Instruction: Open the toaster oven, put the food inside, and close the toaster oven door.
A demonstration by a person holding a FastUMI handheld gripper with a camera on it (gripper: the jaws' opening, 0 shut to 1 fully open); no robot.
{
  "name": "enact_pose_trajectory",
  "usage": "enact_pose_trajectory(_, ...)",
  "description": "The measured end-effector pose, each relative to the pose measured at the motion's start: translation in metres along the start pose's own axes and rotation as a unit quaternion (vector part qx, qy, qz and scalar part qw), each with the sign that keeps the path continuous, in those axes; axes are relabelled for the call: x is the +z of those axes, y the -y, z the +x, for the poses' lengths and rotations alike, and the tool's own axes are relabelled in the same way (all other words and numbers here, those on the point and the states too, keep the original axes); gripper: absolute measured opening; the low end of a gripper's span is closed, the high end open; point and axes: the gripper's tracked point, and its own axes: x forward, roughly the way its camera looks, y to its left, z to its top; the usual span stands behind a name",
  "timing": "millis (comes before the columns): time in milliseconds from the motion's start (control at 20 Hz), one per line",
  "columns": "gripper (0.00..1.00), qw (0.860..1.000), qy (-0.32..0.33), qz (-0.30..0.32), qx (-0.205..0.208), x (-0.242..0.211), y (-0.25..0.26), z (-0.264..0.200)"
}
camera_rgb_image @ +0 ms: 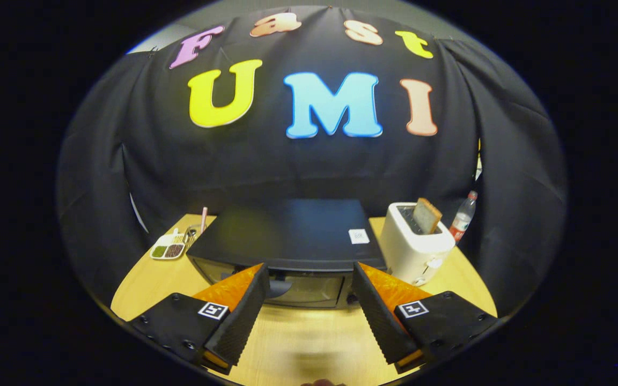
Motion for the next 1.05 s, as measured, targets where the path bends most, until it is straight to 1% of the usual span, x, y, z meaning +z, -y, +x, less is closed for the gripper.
enact_pose_trajectory(100,0.99,0.999,0.032,-0.004,-0.016,0.016,0.018,-0.022)
enact_pose_trajectory(250,0.99,0.996,0.083,0.011,-0.043,0.031,0.051,-0.056)
enact_pose_trajectory(400,0.98,0.993,0.096,0.025,-0.063,0.026,0.084,-0.089)
enact_pose_trajectory(550,0.99,0.991,0.105,0.024,-0.081,0.024,0.107,-0.107)
enact_pose_trajectory(750,0.99,0.991,0.102,0.033,-0.080,0.021,0.113,-0.119)
enact_pose_trajectory(1050,0.99,0.991,0.108,0.044,-0.065,0.025,0.106,-0.129)
